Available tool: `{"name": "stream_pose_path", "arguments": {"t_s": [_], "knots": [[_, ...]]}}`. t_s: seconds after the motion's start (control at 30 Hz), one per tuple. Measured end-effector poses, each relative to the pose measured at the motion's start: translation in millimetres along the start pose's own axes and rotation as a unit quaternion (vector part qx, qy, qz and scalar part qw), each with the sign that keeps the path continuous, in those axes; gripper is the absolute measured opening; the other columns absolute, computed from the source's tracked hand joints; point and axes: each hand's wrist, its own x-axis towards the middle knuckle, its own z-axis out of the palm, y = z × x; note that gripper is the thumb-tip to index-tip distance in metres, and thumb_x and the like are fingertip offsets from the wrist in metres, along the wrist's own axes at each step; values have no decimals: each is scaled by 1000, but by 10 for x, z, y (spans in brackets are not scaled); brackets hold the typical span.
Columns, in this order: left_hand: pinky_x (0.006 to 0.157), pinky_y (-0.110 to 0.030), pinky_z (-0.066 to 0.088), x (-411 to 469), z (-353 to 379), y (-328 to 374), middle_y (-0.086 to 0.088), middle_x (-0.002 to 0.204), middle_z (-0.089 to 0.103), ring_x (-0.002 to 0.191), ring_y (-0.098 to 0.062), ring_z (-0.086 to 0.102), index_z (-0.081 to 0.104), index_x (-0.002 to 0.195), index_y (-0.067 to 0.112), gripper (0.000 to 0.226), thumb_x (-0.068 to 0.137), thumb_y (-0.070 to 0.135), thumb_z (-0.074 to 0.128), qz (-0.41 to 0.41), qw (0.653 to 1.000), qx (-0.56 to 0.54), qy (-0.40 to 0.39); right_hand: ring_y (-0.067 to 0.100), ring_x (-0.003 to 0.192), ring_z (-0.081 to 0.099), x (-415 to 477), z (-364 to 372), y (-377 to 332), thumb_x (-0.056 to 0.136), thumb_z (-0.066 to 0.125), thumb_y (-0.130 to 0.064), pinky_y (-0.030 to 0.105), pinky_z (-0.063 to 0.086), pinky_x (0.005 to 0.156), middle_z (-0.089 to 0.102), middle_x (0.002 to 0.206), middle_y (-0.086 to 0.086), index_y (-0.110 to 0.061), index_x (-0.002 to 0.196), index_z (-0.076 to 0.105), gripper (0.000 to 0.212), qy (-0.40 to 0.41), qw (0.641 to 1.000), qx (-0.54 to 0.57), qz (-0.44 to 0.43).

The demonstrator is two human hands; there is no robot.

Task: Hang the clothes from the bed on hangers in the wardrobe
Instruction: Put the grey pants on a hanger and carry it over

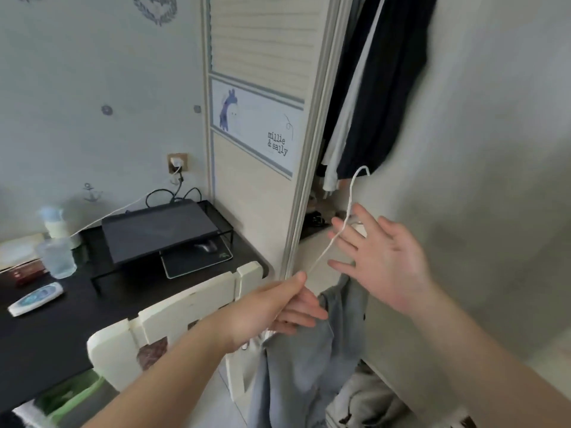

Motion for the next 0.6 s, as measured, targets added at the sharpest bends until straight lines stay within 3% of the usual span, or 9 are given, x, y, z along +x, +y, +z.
{"name": "stream_pose_path", "arguments": {"t_s": [0.13,0.23,0.33,0.4,0.47,0.53,0.6], "knots": [[97,-40,53,407,-109,165,-1,110,75,105,-20,71,62,101,11,51,95,60,51,26,999,35,3,22,136,43,152,-219,-155,70,60,-50,60,31,106,48,147,2,-39,149,31,85,48,999,-2,-19],[97,-36,52,757,-275,398,1,112,75,105,-19,69,64,104,11,31,103,39,51,59,994,88,11,25,135,45,293,-300,-366,54,81,-49,63,30,108,53,143,4,-40,141,44,96,71,996,6,-57],[89,-29,52,1108,-473,703,2,107,76,100,-19,71,64,96,14,25,104,32,49,102,989,112,-3,24,129,50,445,-335,-672,43,87,-48,62,32,105,53,142,7,-37,135,51,100,101,991,-2,-88],[81,-25,53,1339,-587,942,2,99,76,90,-15,70,62,91,12,26,105,28,48,136,983,118,-19,24,129,51,535,-328,-901,47,84,-48,63,30,106,58,137,8,-30,133,49,94,120,986,-11,-113],[78,-22,53,1515,-670,1185,-1,101,76,89,-15,70,61,86,12,28,106,25,46,164,978,125,-30,27,131,50,617,-333,-1092,65,71,-46,65,30,107,63,129,6,-22,131,51,73,146,980,4,-133],[81,-22,54,1681,-737,1426,-4,105,76,95,-18,72,62,90,6,30,107,23,43,187,972,141,-30,29,129,51,693,-351,-1281,85,51,-44,66,33,105,60,129,6,-17,133,53,55,177,970,22,-163],[88,-28,54,1845,-761,1673,-3,103,77,97,-19,73,64,93,4,33,107,24,42,213,963,164,-34,28,124,55,771,-370,-1500,89,47,-44,65,34,105,57,129,6,-18,129,55,49,185,964,25,-189]]}}
